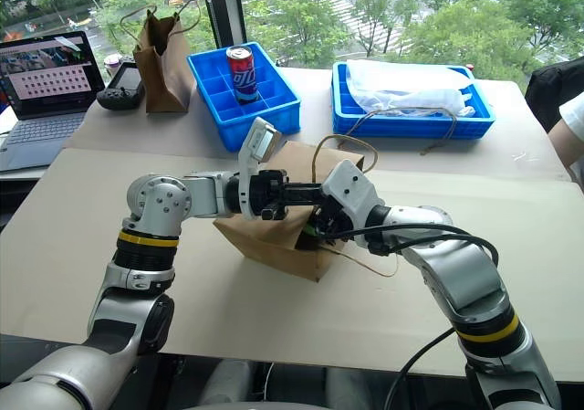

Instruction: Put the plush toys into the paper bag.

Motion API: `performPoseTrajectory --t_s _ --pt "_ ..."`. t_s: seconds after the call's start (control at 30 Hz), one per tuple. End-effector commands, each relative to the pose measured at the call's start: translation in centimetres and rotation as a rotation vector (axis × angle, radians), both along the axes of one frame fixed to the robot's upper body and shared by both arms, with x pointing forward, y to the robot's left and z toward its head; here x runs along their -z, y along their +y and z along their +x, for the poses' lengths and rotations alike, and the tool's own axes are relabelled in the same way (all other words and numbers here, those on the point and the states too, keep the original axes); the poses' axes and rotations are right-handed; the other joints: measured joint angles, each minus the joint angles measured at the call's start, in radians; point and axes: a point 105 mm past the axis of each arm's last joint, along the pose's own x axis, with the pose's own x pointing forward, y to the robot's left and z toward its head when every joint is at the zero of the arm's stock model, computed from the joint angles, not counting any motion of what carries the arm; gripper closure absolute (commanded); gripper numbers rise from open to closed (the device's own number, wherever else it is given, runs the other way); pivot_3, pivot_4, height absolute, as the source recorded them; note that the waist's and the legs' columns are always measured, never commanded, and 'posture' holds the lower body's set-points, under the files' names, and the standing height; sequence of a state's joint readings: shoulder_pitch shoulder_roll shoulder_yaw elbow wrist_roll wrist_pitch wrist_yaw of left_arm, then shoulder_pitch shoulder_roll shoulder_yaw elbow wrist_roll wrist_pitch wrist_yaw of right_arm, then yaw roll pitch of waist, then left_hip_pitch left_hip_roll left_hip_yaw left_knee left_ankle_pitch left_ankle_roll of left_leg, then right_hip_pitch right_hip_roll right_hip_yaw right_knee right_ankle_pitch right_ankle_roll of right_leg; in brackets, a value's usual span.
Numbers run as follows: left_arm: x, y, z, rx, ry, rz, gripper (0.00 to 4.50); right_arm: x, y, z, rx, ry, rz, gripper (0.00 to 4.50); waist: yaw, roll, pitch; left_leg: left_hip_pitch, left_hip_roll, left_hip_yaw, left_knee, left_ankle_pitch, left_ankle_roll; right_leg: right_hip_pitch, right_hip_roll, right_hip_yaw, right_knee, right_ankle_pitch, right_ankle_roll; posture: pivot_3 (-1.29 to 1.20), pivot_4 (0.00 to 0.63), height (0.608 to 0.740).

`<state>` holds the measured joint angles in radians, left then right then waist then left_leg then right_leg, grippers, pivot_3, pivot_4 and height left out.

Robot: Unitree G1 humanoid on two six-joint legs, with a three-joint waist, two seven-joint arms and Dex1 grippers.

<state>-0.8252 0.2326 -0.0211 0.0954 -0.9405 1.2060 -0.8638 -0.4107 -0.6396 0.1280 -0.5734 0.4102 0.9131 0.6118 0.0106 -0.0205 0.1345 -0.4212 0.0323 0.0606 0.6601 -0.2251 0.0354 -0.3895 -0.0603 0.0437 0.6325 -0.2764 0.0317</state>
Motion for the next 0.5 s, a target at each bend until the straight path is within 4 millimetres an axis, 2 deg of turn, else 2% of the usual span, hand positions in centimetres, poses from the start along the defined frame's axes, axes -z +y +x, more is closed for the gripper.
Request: performPoseTrajectory --t_s 0.03,0.1,0.2,0.3,0.4,0.5 --pt "-1.0 0.3 -0.1 0.002 -0.043 -0.025 4.50 -1.8 -1.9 -1.0 0.028 -0.034 0.022 0.78 0.001 0.000 0.000 0.000 0.000 0.000 0.000 0.000 0.000 0.000 0.000 0.000 0.000 0.000 0.000 0.00 0.150 0.724" --pt "-1.0 0.3 -0.1 0.002 -0.044 -0.024 4.50 -2.3 -3.3 -1.6 0.057 -0.033 0.018 0.06 0.001 0.000 0.000 0.000 0.000 0.000 0.000 0.000 0.000 0.000 0.000 0.000 0.000 0.000 0.000 0.00 0.150 0.724" --pt "-0.9 0.2 0.0 0.005 -0.044 -0.024 4.50 -2.6 -6.1 -3.3 0.105 -0.017 -0.033 0.02 0.003 0.000 0.000 0.000 0.000 -0.001 0.000 0.000 0.000 0.000 0.000 0.000 -0.001 0.000 0.000 0.00 0.150 0.724" --pt "-0.9 0.1 0.0 0.009 -0.043 -0.025 4.50 -2.5 -7.6 -4.7 0.123 0.009 -0.071 0.02 0.001 0.000 0.000 0.000 0.000 -0.001 0.000 0.000 0.001 0.001 0.000 0.000 -0.001 0.000 0.000 0.00 0.150 0.724" --pt "-1.0 -0.1 -0.1 0.019 -0.041 -0.027 4.50 -0.3 -7.7 -6.5 0.090 0.101 -0.144 0.02 -0.002 0.000 0.000 0.000 0.000 -0.001 0.000 0.000 0.001 0.001 0.000 0.000 -0.001 0.000 0.000 0.00 0.150 0.724" --pt "-1.0 -0.3 -0.2 0.025 -0.042 -0.028 4.50 2.1 -7.2 -7.1 0.067 0.146 -0.204 0.02 -0.007 0.000 0.000 0.001 0.000 -0.001 0.000 0.000 0.001 0.001 0.001 0.001 0.000 0.000 0.000 0.00 0.150 0.724"
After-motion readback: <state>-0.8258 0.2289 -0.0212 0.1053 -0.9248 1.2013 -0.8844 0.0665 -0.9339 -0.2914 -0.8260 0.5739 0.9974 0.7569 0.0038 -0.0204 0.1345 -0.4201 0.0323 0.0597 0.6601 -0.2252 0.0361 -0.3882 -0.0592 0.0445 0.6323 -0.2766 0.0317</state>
